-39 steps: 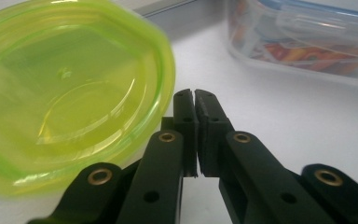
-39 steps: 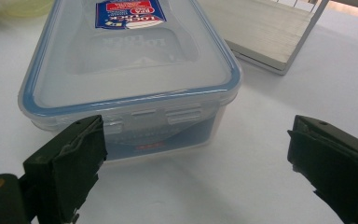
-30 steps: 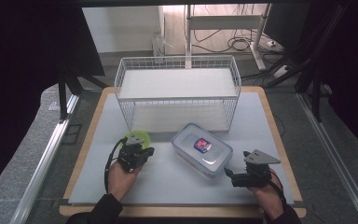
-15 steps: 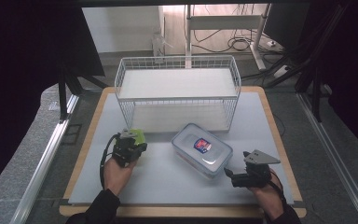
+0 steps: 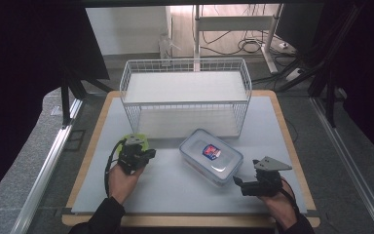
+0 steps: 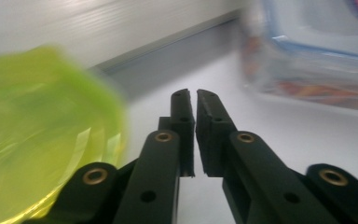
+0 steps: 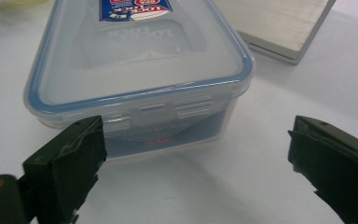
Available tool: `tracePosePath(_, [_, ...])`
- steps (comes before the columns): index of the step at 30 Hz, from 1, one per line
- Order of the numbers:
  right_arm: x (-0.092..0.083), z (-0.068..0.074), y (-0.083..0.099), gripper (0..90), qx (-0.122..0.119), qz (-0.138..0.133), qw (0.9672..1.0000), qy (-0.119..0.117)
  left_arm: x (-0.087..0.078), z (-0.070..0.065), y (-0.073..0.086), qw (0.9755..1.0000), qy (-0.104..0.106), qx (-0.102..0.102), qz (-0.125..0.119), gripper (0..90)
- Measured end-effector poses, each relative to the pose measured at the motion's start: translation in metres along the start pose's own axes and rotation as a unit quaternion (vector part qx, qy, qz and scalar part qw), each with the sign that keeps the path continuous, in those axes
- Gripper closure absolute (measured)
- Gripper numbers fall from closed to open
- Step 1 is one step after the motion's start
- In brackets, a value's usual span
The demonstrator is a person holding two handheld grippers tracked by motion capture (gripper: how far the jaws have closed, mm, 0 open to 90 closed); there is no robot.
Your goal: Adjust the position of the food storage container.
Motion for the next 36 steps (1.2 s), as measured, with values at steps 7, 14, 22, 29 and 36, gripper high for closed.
tracePosePath(7, [-0.004,0.004,-0.004,9.4,0.022,0.005,0.9997,0.001,0.009,-0.017,-0.017,0.9991,-0.004,0.038,-0.014,75.5])
tracePosePath(14, [-0.012,0.004,-0.008,75.1,0.048,0.029,0.9983,-0.015,0.028,-0.021,-0.036,0.9983,-0.004,0.052,-0.027,84.3])
tracePosePath(22, [0.002,0.001,-0.009,83.8,0.066,0.053,0.9964,-0.012,0.067,-0.037,-0.06,0.9988,0.013,0.044,-0.014,85.0])
tracePosePath(29, [0.005,-0.007,-0.011,87.3,0.08,0.054,0.9953,0.002,0.071,-0.046,-0.065,0.9978,0.026,0.06,0.0,89.8])
tracePosePath(36, [0.009,-0.019,-0.015,89.4,0.093,0.052,0.9943,0.009,0.064,-0.046,-0.059,0.9983,0.025,0.05,0.015,90.0])
Point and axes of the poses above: each handheld gripper's, and its own axes: x roughly forward along the jaws, y roughly out of its underside, z roughly to its left, the point moved 1 cm from there along x, roughly forward along the jaws, and after that the axes turned 15 degrees about -y, right-handed, at the moved point
